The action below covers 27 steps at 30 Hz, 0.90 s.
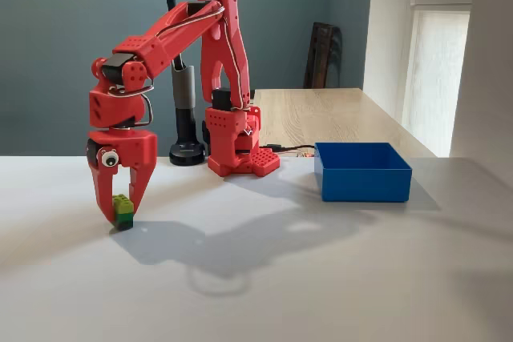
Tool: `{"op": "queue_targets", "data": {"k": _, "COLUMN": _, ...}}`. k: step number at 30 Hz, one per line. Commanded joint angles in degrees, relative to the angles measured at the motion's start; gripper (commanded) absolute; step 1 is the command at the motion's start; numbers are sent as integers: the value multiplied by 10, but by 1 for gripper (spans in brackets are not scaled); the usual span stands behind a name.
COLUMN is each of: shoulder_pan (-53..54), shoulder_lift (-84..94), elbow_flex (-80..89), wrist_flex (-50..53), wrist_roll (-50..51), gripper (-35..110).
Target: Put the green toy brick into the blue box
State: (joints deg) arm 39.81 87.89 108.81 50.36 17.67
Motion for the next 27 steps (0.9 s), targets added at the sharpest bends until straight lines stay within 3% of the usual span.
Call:
{"op": "queue_targets", "data": {"k": 1, "shoulder_pan": 10, "shoulder_lift": 12, "elbow_flex": -39, "wrist_flex": 6, "wrist_roll": 9, "gripper": 0}}
{"op": "queue_targets", "data": {"k": 14, "shoulder_pan": -1, "shoulder_lift": 18, "elbow_flex": -110, "wrist_flex": 44, "wrist_roll": -16, "gripper": 0}}
{"op": "queue_targets", "data": {"k": 27, "shoulder_pan": -110, "shoulder_lift": 30, "elbow_flex": -219, "wrist_flex": 162, "wrist_roll": -31, "gripper": 0}}
